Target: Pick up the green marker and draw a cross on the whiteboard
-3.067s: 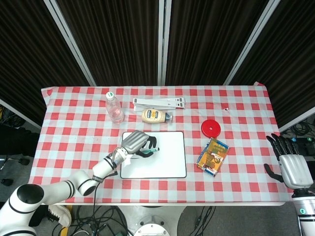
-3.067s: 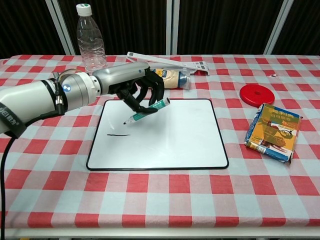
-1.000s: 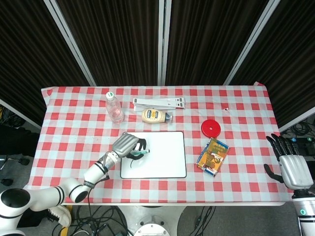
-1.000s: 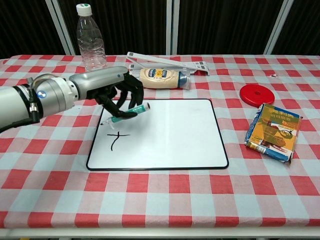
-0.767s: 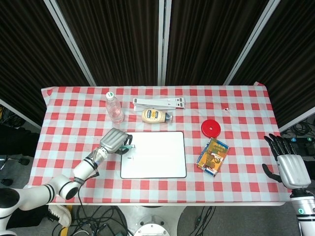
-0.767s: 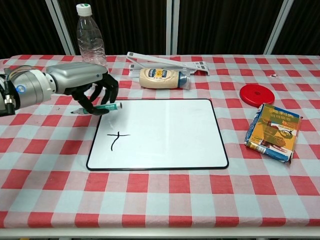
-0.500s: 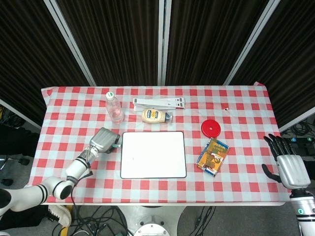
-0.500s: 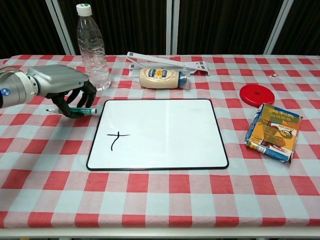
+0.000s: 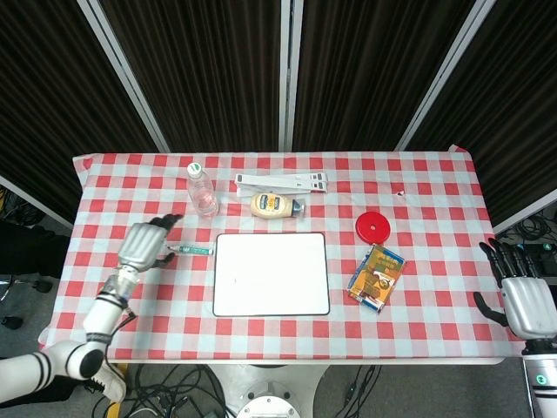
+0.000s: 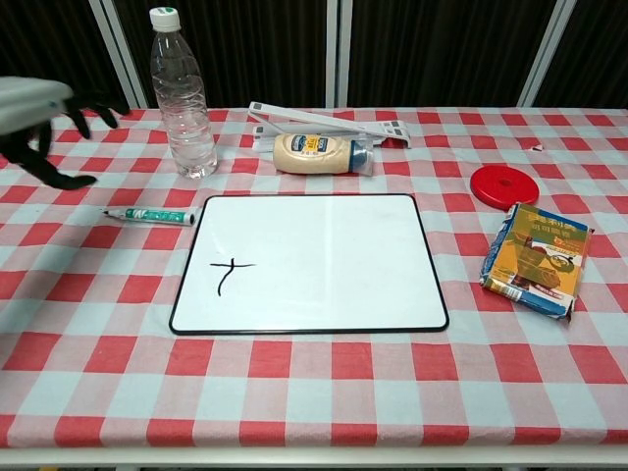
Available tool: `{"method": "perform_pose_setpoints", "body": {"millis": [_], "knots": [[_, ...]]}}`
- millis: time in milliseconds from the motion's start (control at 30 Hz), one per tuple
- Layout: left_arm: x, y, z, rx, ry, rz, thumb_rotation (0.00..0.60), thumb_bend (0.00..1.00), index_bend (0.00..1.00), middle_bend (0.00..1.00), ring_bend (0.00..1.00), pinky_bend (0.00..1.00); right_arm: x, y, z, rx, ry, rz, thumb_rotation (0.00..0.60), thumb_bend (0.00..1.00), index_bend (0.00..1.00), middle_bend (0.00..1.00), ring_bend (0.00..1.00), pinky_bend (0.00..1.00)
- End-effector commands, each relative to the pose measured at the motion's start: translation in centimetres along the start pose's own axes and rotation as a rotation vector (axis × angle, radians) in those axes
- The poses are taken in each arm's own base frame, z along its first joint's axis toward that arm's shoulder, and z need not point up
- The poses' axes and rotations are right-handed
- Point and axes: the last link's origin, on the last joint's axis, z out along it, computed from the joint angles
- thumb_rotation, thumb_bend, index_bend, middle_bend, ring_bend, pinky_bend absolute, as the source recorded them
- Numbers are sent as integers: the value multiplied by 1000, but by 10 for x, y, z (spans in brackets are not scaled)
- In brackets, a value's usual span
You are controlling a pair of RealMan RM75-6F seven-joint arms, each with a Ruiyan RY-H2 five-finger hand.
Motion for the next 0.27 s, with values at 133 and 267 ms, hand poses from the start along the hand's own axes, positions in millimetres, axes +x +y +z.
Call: {"method": "perform_pose_setpoints", "body": {"millis": [133,267], "knots": [[21,-80,-96,187,75,-95,600,264,144,171,250,370,-4,0,-2,0,0,15,600,269,0,41,0,0],[18,-96,-142,285,94,-37,600,233,144,171,223,317,-7,-6,-2,29,4,22,600,267,0,42,0,0]]}}
